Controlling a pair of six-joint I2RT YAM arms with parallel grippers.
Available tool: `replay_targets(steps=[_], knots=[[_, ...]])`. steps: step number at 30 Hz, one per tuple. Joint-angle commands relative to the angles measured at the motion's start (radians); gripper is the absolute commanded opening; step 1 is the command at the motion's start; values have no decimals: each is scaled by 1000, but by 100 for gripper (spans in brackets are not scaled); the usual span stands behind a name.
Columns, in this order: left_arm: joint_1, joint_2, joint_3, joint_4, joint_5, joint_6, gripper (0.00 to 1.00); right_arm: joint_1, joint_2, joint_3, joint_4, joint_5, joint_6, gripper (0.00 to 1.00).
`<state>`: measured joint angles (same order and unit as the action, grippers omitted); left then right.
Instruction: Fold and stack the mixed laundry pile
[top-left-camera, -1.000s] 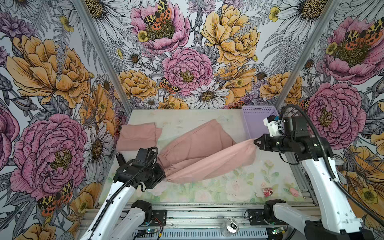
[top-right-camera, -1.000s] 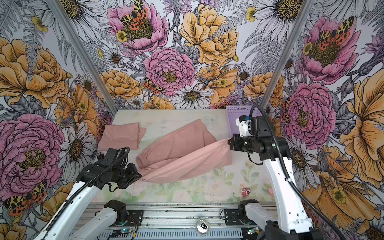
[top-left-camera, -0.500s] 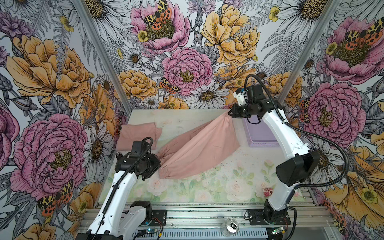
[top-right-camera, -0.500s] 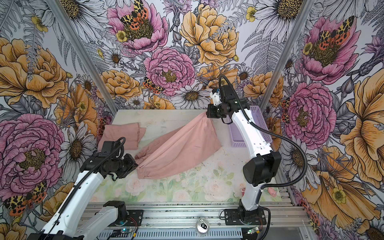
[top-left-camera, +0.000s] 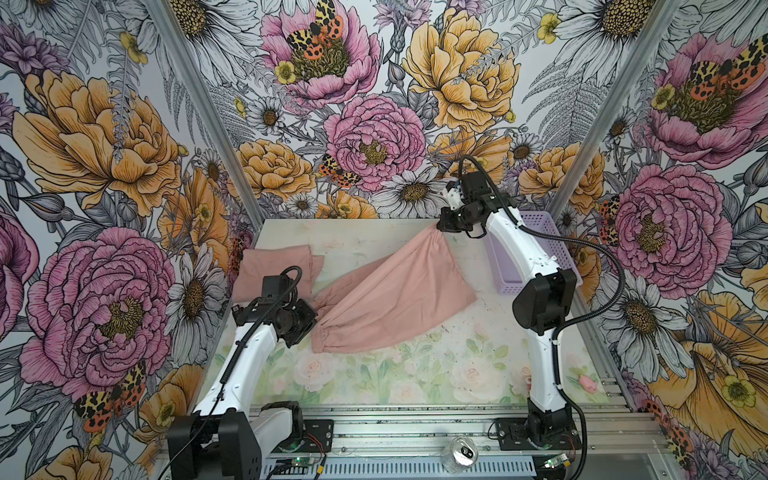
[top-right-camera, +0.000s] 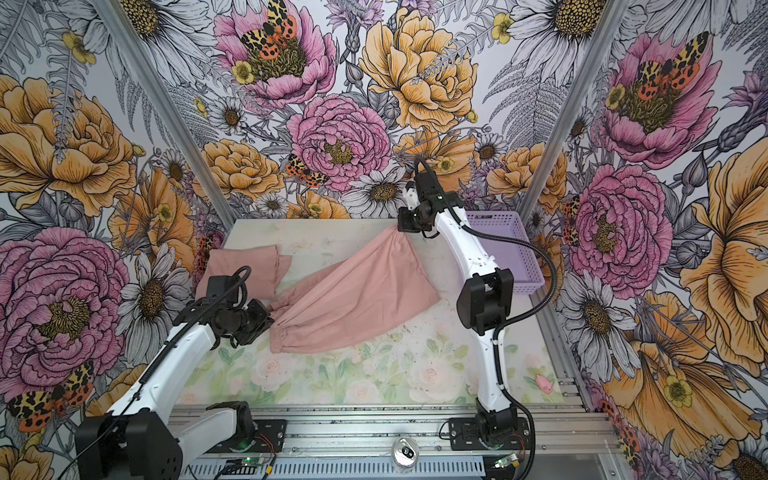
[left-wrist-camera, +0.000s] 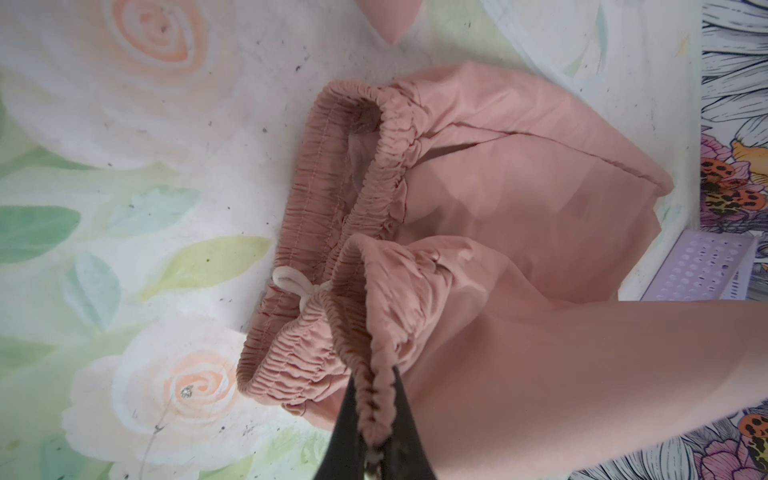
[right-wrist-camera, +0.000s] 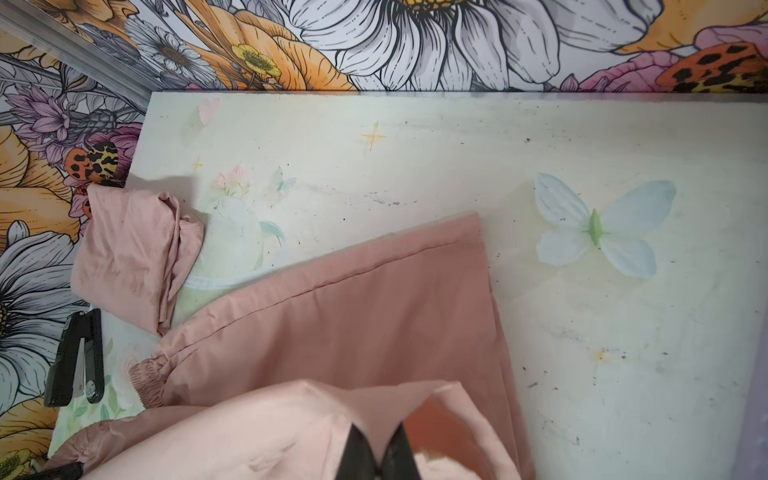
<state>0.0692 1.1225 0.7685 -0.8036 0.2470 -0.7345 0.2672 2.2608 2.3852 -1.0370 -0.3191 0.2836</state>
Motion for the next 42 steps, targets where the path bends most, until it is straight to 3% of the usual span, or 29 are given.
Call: replay_targets(steps=[1, 6, 10, 11, 16, 25, 32, 36, 42], knots=[[32, 45, 8, 15, -45, 36, 0, -25, 59, 99, 68, 76, 29, 0], [53, 116, 21, 79, -35, 38, 0, -25, 160, 180, 72, 56, 53, 0], [68, 155, 36, 139, -35, 41, 7, -20, 201, 195, 94, 37, 69, 0], [73, 168, 36, 156, -32, 43, 10, -19, 207, 196, 100, 36, 70, 0], [104, 217, 43, 201, -25, 49, 47, -14, 235, 199, 131, 16, 77, 0], [100, -8, 28, 101, -217, 49, 61, -9, 236, 199, 145, 8, 78, 0], [28, -67, -10, 47, -156, 98, 58, -5, 235, 199, 150, -1, 78, 0], [-38, -12, -15, 54, -146, 125, 56, 0, 238, 200, 160, -5, 76, 0], [-60, 97, 57, 98, -157, 210, 55, 8, 233, 200, 179, -12, 85, 0]])
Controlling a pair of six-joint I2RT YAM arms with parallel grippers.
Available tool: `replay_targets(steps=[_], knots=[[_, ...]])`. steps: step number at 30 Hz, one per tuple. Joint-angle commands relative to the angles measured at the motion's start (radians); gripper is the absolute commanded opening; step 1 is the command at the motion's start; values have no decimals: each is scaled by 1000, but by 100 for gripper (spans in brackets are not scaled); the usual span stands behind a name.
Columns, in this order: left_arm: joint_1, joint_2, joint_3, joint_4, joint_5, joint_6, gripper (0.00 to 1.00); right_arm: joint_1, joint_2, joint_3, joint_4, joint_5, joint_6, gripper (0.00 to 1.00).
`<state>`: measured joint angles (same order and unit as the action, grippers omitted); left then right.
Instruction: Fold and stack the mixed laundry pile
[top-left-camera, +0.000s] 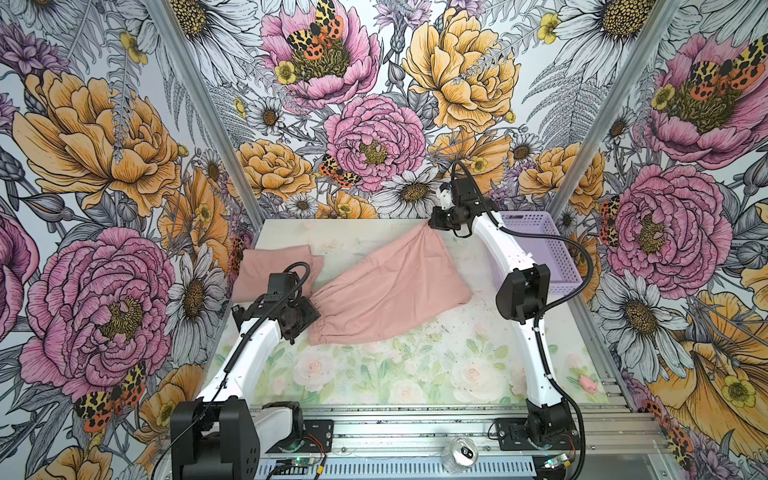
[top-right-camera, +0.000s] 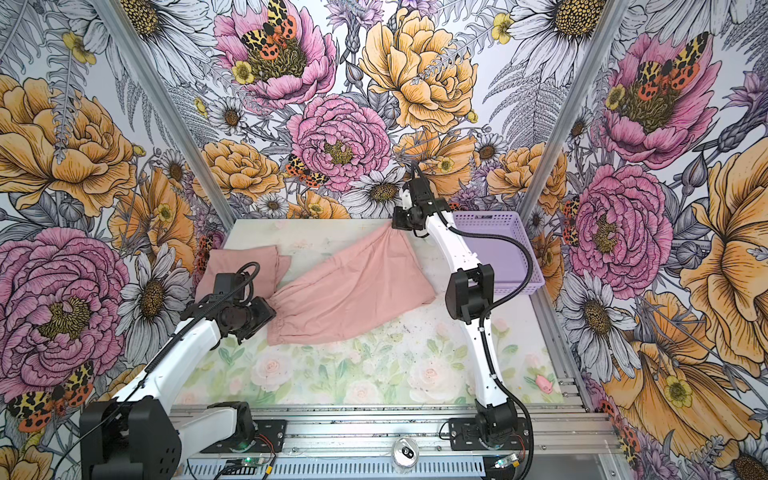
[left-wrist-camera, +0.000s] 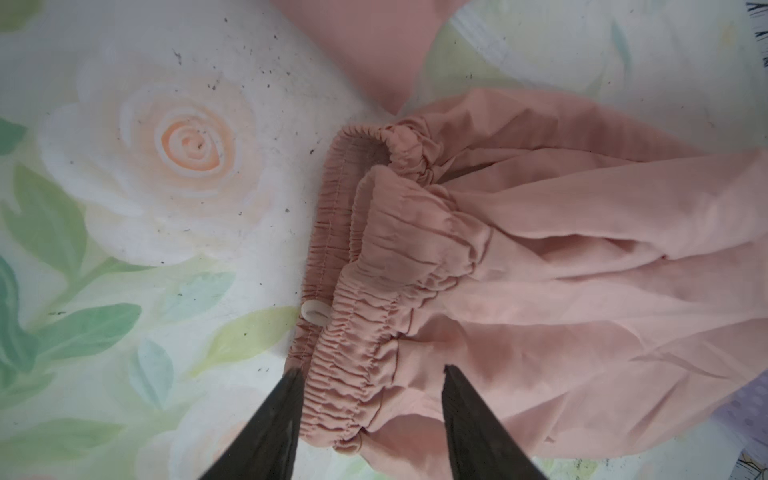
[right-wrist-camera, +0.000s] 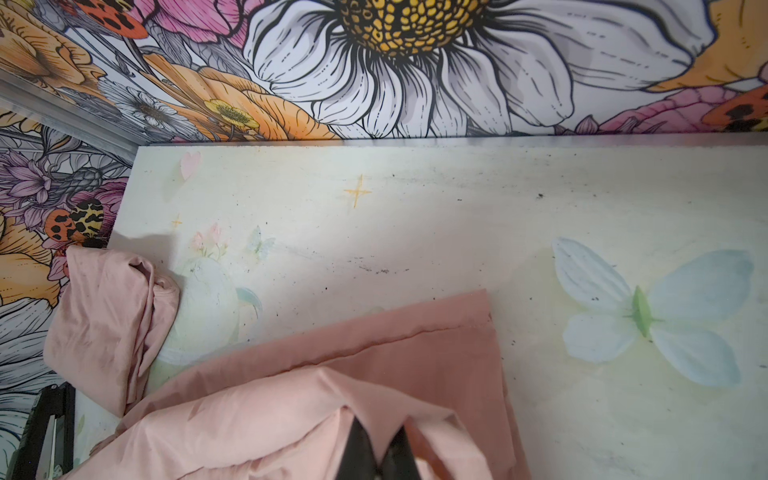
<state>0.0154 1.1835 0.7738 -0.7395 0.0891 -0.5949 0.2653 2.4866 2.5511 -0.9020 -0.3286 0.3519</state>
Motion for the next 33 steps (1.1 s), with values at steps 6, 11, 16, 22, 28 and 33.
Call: replay_targets(steps=[6, 11, 16, 22, 28, 33], knots=[[4, 200, 112, 96, -17, 123, 55, 10, 38, 29, 49, -1, 33, 0], [21, 268, 155, 119, -38, 116, 54, 10, 75, 39, 51, 11, 38, 0], [39, 321, 172, 118, -43, 110, 53, 8, 130, 82, 52, 29, 39, 10], [35, 332, 184, 118, -31, 101, 55, 8, 102, 86, 49, 72, 23, 47], [7, 288, 226, 95, -48, 92, 57, 18, -59, -106, 49, 116, -44, 55], [-25, 323, 258, 71, -45, 113, 57, 55, -155, -322, 51, 115, -101, 54]])
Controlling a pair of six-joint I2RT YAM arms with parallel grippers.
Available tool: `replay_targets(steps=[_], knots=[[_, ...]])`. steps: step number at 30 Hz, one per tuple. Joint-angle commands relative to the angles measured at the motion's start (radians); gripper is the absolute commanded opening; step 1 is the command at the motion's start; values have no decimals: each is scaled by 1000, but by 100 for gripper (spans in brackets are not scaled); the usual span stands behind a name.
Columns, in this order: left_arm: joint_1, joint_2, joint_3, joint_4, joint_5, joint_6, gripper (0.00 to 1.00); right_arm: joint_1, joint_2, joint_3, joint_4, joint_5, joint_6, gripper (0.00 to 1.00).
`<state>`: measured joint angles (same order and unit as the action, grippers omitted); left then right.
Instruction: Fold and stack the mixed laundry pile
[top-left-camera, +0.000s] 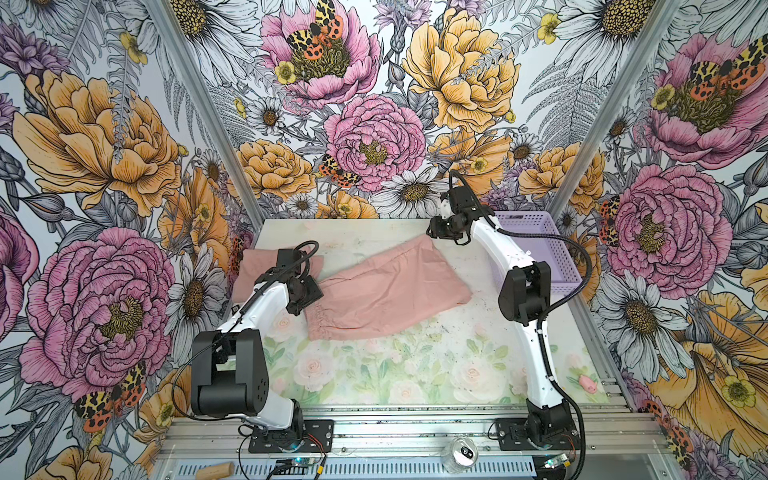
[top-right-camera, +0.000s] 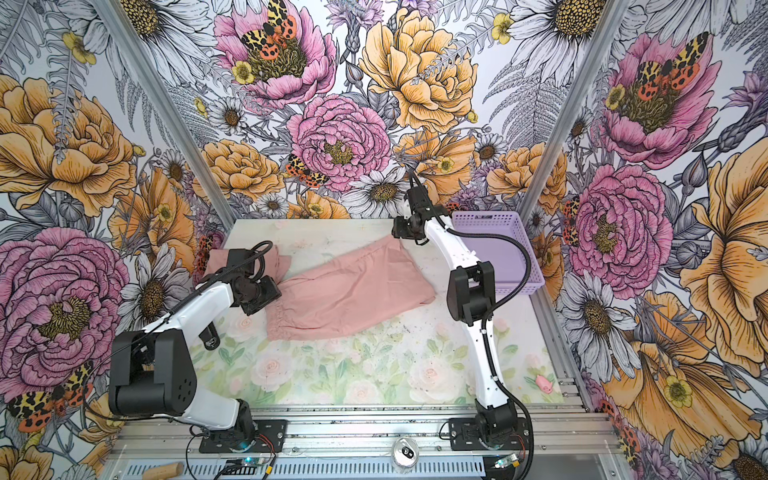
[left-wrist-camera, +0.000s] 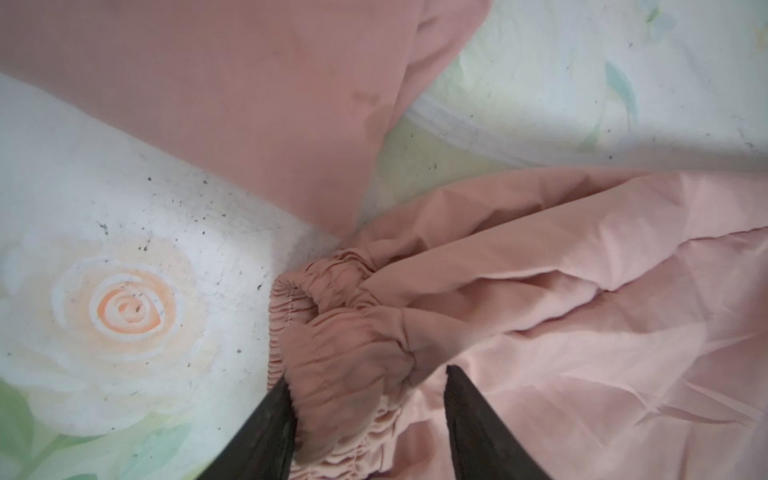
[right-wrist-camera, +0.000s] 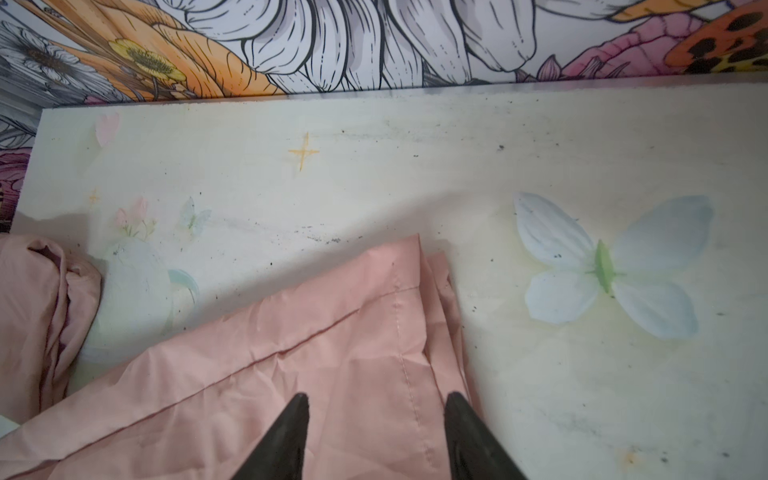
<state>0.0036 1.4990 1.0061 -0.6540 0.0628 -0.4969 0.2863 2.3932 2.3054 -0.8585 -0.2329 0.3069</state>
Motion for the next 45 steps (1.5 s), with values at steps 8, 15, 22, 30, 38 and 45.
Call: replay_targets(steps=[8, 15, 22, 30, 38, 45], knots=[[-9, 143, 48, -18, -43, 61, 56, 87, -11, -198, -22, 261, -113, 57], [1, 177, 56, -27, -81, 92, 53, 81, 8, -248, -58, 472, -135, 60], [-7, 214, 64, -22, -71, 106, 52, 44, -8, -321, -74, 486, -116, 61], [-17, 238, 99, -22, -57, 127, 51, -9, -52, -414, -71, 437, -95, 56], [-54, 311, 189, -23, -4, 150, 51, -66, -154, -575, -71, 449, -66, 54], [-75, 380, 274, -36, 49, 157, 56, -113, -244, -683, -71, 472, -39, 54]])
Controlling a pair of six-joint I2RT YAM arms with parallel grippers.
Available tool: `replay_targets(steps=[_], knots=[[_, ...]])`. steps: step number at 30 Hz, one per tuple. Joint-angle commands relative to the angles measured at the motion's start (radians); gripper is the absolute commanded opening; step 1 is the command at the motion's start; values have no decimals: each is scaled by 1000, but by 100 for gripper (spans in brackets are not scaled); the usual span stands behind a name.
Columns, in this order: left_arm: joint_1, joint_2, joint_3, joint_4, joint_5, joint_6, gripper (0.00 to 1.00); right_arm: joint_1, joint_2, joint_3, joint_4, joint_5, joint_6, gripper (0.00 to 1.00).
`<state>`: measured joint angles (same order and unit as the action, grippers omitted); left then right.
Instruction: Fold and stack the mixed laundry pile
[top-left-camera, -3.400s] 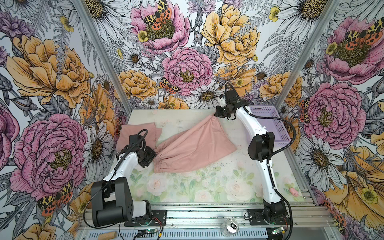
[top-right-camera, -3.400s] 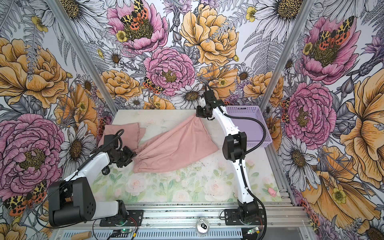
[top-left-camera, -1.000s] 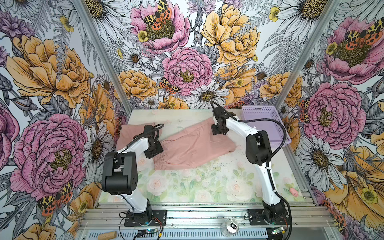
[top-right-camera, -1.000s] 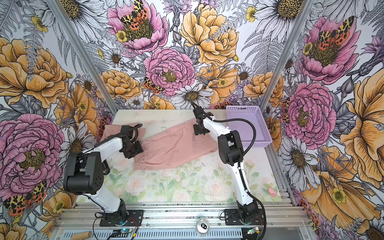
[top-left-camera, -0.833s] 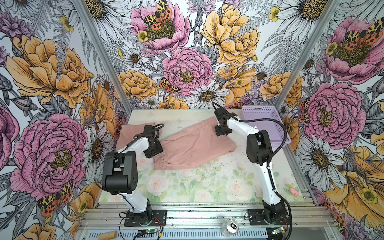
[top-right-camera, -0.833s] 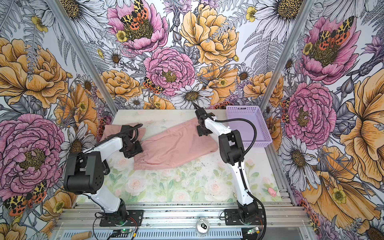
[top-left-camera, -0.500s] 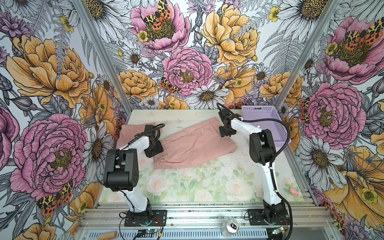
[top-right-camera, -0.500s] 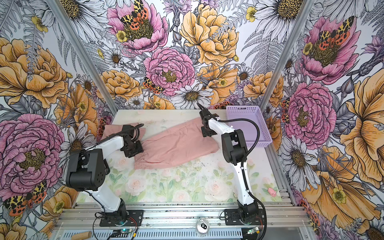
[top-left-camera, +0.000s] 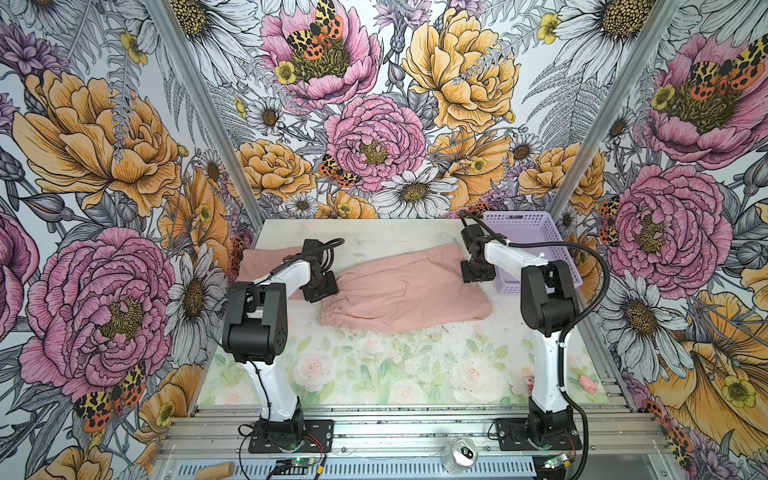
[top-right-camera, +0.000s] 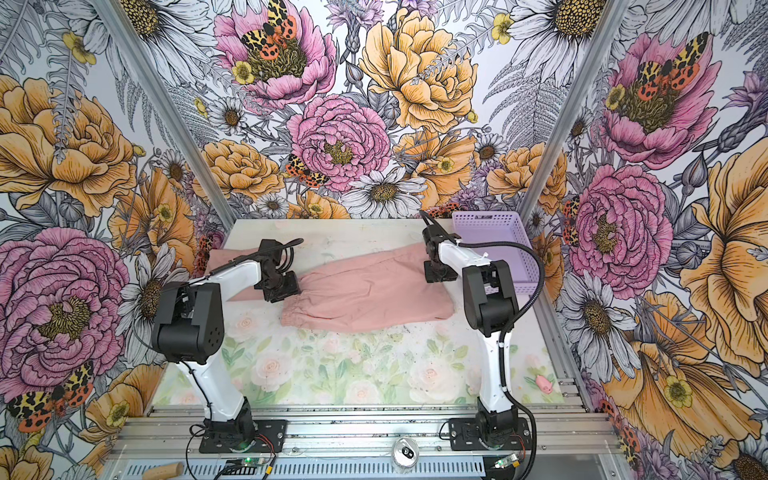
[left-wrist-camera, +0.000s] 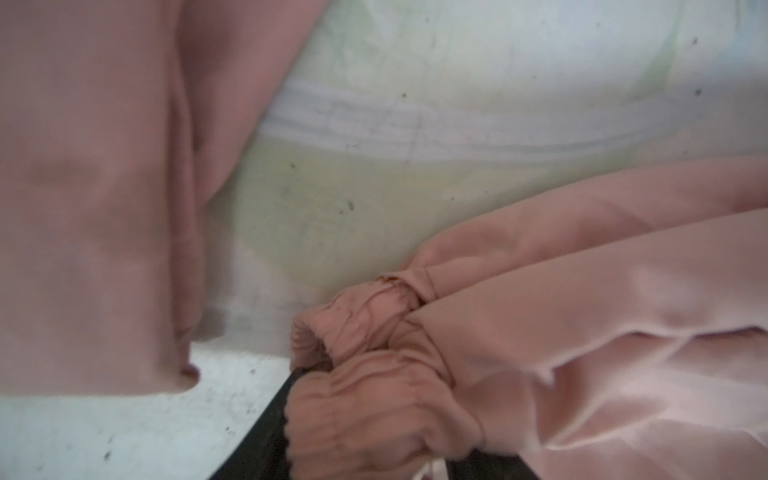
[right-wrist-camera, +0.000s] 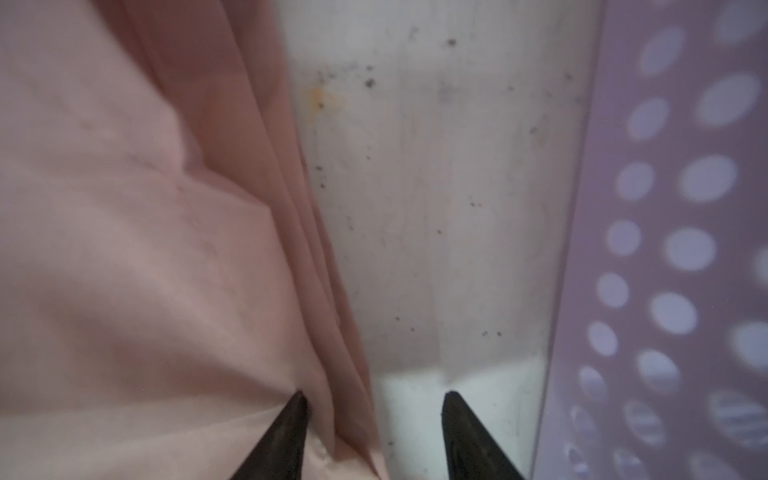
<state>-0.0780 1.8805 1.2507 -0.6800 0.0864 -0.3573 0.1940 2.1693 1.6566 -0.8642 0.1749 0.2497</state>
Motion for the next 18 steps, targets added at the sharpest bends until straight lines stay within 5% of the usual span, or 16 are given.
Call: replay_targets(steps=[1, 5, 8, 18], knots=[[9, -12, 38, -14, 28, 19, 59, -23, -28, -30, -65, 65, 17, 54], [35, -100, 65, -42, 28, 35, 75, -22, -72, 2, -69, 40, 9, 56], [57, -158, 58, -58, 23, 54, 99, -21, -93, 30, -83, 17, 9, 57], [86, -195, -29, -64, 168, 154, 98, 11, -186, 46, -110, -38, 19, 58]])
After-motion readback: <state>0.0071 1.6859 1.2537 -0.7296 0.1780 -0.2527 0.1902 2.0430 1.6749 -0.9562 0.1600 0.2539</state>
